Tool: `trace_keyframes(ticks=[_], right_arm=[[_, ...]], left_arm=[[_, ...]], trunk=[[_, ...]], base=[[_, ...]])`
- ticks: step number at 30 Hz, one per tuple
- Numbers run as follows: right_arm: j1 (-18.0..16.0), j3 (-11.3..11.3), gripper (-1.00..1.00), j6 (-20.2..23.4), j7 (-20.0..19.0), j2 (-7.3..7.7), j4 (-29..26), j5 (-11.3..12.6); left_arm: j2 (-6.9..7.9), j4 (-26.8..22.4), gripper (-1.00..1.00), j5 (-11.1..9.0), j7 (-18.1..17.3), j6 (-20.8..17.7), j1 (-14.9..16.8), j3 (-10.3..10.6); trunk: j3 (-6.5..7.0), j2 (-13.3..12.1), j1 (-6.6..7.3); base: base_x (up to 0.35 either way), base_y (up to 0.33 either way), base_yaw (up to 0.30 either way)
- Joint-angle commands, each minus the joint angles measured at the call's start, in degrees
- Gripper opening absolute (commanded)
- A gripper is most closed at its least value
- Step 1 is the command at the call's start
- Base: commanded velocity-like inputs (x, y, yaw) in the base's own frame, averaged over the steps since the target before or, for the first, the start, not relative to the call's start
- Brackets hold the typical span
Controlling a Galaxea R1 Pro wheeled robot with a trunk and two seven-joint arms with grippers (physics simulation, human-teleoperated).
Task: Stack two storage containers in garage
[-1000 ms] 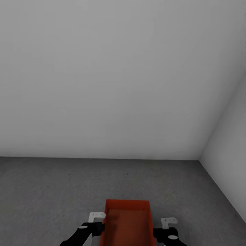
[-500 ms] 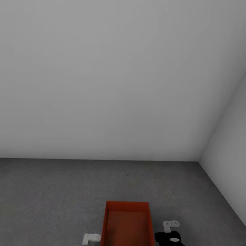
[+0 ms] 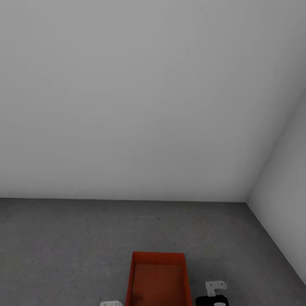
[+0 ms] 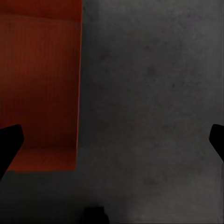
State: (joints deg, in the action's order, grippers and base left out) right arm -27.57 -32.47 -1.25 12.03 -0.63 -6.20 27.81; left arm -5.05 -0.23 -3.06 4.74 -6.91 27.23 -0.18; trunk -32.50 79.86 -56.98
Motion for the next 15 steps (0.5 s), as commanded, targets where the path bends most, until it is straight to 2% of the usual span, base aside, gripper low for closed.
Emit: trace_keyframes(ticks=[1,13,15], right_arm=[[0.0,-0.5,1.00,-0.1,0.2,0.00,0.1,0.6],[0.1,-0.5,1.00,-0.1,0.1,0.02,0.1,0.5],[0.6,-0.6,1.00,0.0,-0.2,0.00,1.7,0.3]], left_arm=[[0.02,0.0,1.00,-0.5,0.2,-0.2,0.0,0.0],[0.15,0.0,1.00,-1.2,0.2,-0.2,0.0,0.0],[0.16,0.0,1.00,-1.2,0.2,-0.2,0.0,0.0]], trunk=[[0.13,-0.4,0.23],[2.29,-5.2,2.87],[2.65,-6.0,3.31]], base=[[0.000,0.000,0.000],[0.000,0.000,0.000],[0.000,0.000,0.000]])
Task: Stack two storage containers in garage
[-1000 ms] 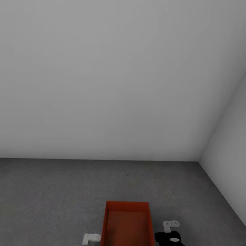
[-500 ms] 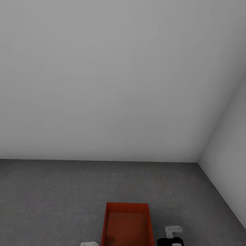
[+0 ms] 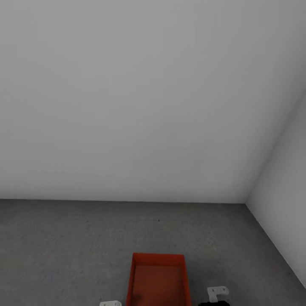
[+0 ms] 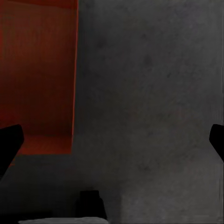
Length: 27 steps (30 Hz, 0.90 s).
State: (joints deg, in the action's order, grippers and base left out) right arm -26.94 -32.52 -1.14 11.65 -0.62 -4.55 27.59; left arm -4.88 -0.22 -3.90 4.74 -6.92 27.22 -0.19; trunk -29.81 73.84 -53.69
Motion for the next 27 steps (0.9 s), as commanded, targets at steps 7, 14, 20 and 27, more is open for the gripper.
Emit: trace_keyframes(ticks=[7,14,20,27], right_arm=[[3.4,-0.7,1.00,-0.6,-2.0,-0.75,4.5,-1.1],[5.3,-0.6,1.00,-0.8,-2.2,-1.09,5.5,-1.1],[10.0,-0.6,1.00,-2.3,-2.2,-1.21,5.6,-1.2],[11.5,-0.6,1.00,-2.8,-2.2,-2.18,5.6,-1.0]], left_arm=[[-0.04,0.0,1.00,-0.4,0.2,-0.3,0.0,0.0],[0.61,0.0,1.00,-0.4,0.2,-0.2,-0.2,0.0],[1.14,0.0,1.00,-0.4,0.1,-0.1,-1.2,0.0],[1.18,0.0,1.00,-0.4,0.2,2.2,-1.4,0.0]], trunk=[[1.21,-2.8,1.55],[2.47,-5.6,3.08],[3.55,-8.0,4.40],[4.09,-9.2,5.06]], base=[[0.000,0.000,0.000],[0.000,0.000,0.000],[0.000,0.000,0.000],[0.000,0.000,0.000]])
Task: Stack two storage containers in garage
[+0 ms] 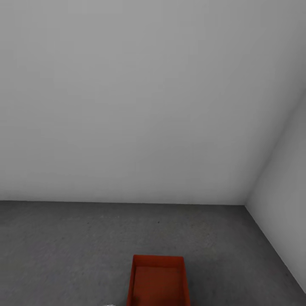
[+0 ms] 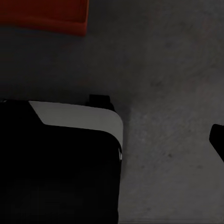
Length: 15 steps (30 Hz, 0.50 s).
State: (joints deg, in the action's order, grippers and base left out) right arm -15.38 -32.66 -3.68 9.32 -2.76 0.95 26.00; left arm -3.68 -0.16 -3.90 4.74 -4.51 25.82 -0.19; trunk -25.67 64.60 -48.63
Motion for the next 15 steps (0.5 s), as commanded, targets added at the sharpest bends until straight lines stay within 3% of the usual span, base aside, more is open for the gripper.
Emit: trace_keyframes(ticks=[1,15], right_arm=[[0.0,-0.5,1.00,-0.3,0.1,-0.05,0.1,0.6],[0.1,-0.5,1.00,0.0,0.1,-0.13,0.1,0.7]], left_arm=[[-0.05,0.0,1.00,-0.4,0.2,0.4,0.0,0.0],[-0.18,0.0,1.00,-0.4,0.4,0.4,-0.2,0.0]], trunk=[[-0.05,0.0,0.00],[-0.05,0.0,0.00]], base=[[0.000,0.000,0.000],[0.000,0.000,0.000]])
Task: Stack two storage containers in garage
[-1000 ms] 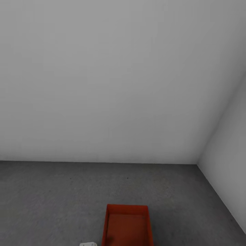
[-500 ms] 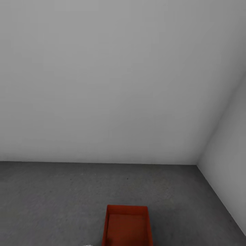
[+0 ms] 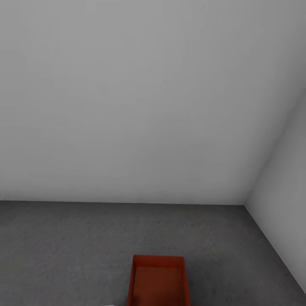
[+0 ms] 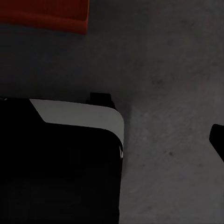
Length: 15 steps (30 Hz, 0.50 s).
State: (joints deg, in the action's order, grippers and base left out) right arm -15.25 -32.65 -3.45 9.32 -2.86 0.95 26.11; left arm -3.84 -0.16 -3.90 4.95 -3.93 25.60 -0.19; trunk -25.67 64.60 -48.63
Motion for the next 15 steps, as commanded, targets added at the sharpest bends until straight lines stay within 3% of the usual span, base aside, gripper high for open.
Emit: trace_keyframes(ticks=[1,15], right_arm=[[0.0,-0.5,1.00,-0.2,0.1,-0.04,0.1,0.6],[0.0,-0.5,1.00,-0.4,0.2,0.21,0.1,0.5]], left_arm=[[0.01,0.0,1.00,-0.4,0.2,-0.2,0.0,0.0],[-0.09,0.0,1.00,-0.4,0.1,-0.3,-0.3,0.0]], trunk=[[-0.05,0.0,0.00],[-0.05,0.0,0.00]], base=[[0.000,0.000,0.000],[-0.008,0.000,0.000]])
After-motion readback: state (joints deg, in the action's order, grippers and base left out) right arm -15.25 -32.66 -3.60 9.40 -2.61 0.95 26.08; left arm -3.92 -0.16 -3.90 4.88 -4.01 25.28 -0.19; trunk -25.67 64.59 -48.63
